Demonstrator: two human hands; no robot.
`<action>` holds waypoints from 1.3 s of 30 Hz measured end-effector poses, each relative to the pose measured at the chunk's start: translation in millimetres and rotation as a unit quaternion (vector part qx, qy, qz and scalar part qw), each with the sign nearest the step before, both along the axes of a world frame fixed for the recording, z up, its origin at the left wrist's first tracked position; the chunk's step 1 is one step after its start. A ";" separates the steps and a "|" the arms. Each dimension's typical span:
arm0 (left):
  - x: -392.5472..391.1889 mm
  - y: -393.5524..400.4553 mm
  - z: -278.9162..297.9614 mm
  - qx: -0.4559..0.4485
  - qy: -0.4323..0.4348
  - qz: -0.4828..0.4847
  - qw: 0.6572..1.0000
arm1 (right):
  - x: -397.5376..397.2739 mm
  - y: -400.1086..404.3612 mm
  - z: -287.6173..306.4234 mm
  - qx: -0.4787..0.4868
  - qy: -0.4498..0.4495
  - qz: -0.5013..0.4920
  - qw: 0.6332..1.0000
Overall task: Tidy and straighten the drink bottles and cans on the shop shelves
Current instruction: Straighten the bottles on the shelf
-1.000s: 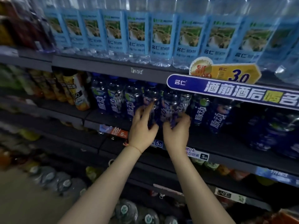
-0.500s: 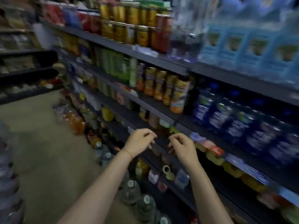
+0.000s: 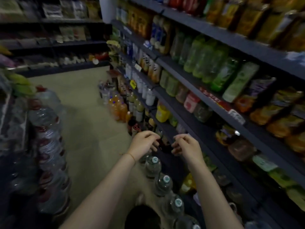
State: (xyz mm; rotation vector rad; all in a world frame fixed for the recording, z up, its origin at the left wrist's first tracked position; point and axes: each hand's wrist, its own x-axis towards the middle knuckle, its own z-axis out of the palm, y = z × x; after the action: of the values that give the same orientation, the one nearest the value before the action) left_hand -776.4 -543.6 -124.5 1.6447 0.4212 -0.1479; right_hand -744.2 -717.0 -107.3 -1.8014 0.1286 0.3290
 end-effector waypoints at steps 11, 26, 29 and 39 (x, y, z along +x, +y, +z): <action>261.9 223.9 3.2 0.083 0.066 0.031 0.994 | 287.9 215.2 -48.1 0.005 0.079 0.090 0.993; 583.0 472.7 -43.9 -0.018 0.033 0.065 0.997 | 606.7 465.6 -76.4 -0.055 0.087 0.095 0.990; 667.0 534.7 -67.5 -0.015 0.021 0.065 0.998 | 684.0 530.1 -100.7 -0.091 0.065 0.068 0.991; 901.8 623.7 -81.9 0.069 -0.051 -0.105 0.991 | 856.6 654.9 -105.2 -0.093 0.126 -0.030 0.987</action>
State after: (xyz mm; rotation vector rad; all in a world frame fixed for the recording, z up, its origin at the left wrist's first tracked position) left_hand 125.4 80.1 -206.4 1.8235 0.1823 -0.1942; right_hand 112.4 -62.1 -212.5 -1.9288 0.4025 0.5163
